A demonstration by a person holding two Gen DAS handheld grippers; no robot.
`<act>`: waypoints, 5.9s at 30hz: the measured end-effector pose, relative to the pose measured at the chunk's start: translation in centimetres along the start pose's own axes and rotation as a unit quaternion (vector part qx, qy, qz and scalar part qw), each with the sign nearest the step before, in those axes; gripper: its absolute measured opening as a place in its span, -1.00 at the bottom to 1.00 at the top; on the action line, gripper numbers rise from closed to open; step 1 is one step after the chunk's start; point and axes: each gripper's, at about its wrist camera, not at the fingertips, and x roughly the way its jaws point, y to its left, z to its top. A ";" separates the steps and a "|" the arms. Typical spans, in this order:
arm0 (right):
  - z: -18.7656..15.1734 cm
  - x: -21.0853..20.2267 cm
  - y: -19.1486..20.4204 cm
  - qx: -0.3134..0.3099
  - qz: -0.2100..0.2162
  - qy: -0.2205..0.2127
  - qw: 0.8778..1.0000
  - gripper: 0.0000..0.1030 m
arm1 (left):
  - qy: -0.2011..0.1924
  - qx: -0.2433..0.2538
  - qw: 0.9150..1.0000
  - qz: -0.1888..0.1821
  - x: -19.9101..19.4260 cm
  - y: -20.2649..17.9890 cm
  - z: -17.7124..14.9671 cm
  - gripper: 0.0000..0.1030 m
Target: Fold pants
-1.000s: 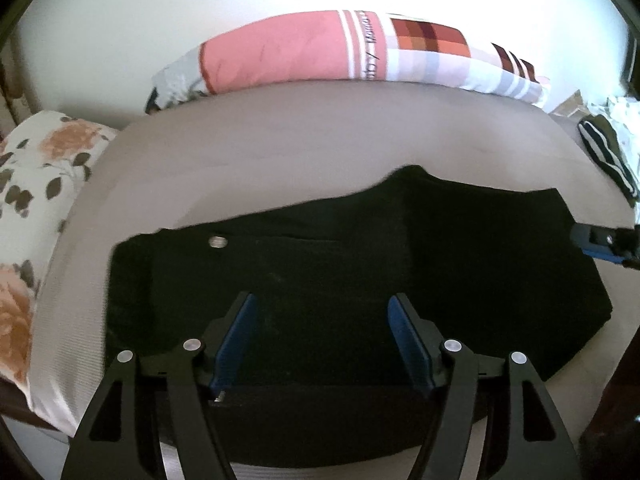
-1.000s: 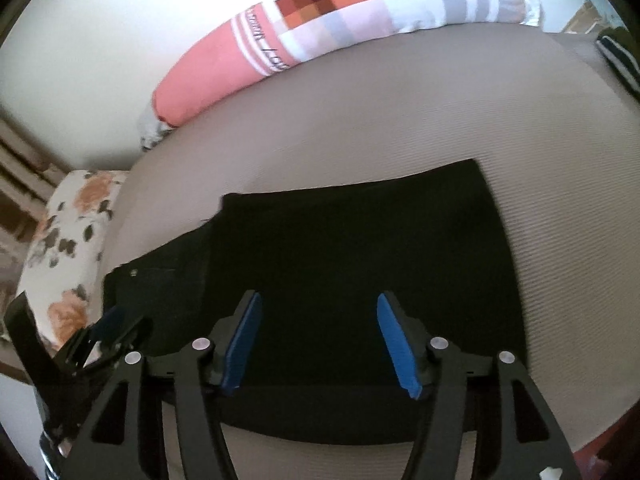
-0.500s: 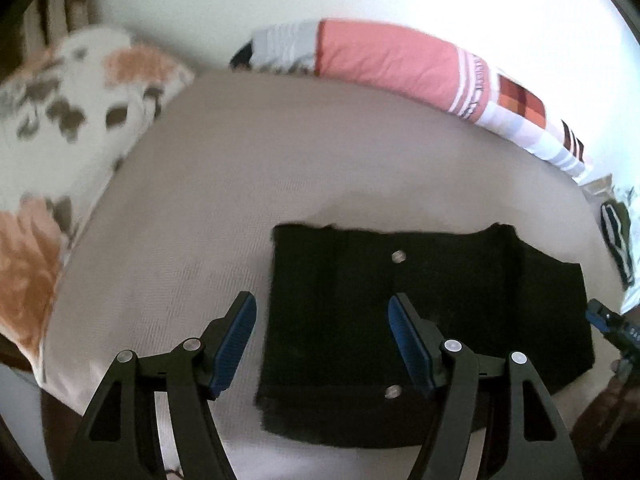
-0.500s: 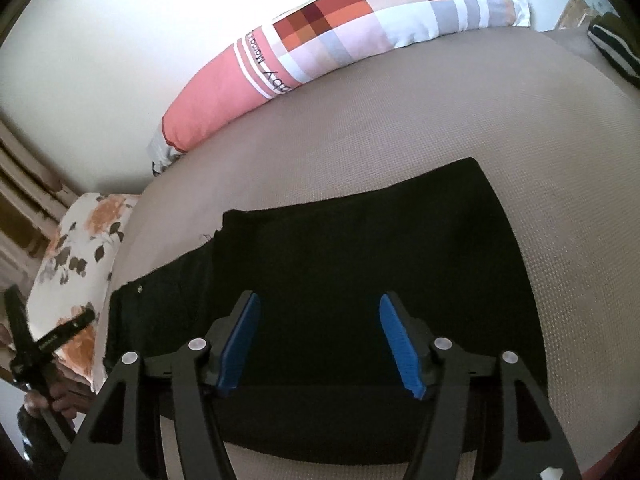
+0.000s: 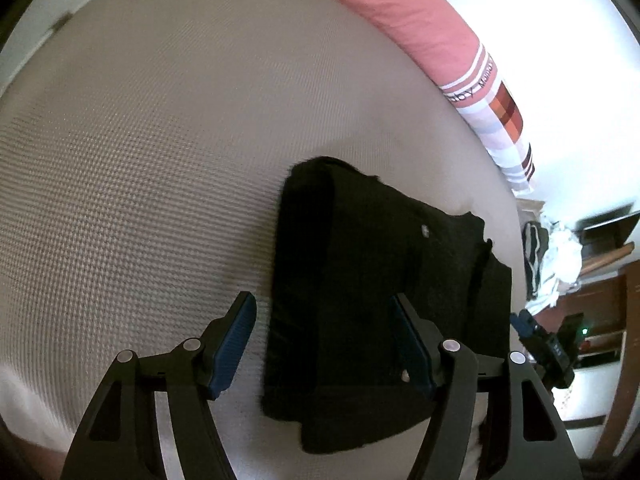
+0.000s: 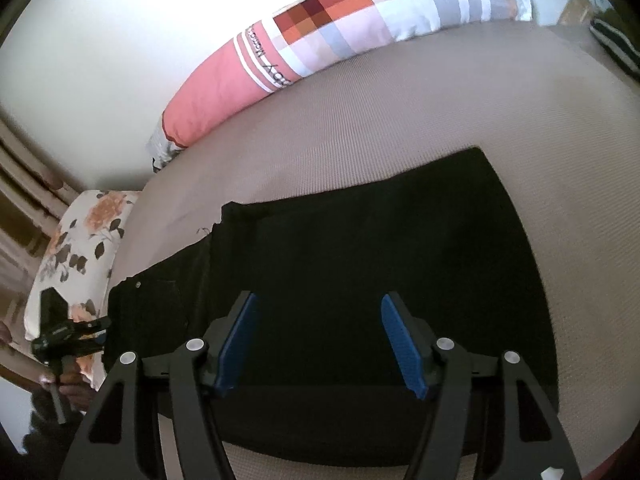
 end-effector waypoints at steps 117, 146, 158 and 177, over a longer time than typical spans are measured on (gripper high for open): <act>1.5 -0.7 -4.7 0.080 0.088 0.073 0.990 0.28 | -0.101 0.092 0.979 0.154 9.0 -21.4 -8.7 0.24; 4.3 3.0 -2.2 -0.006 0.163 0.105 0.981 -0.77 | -0.094 0.064 0.980 0.164 11.2 -18.6 -8.6 0.36; 6.2 -3.2 -5.9 0.048 0.081 0.026 0.995 -0.81 | -0.112 0.119 0.974 0.158 11.3 -22.7 -7.4 0.36; 2.5 -2.3 -7.7 0.027 -0.041 0.052 0.997 -0.44 | -0.053 0.190 0.967 0.164 16.6 -25.3 -10.4 0.36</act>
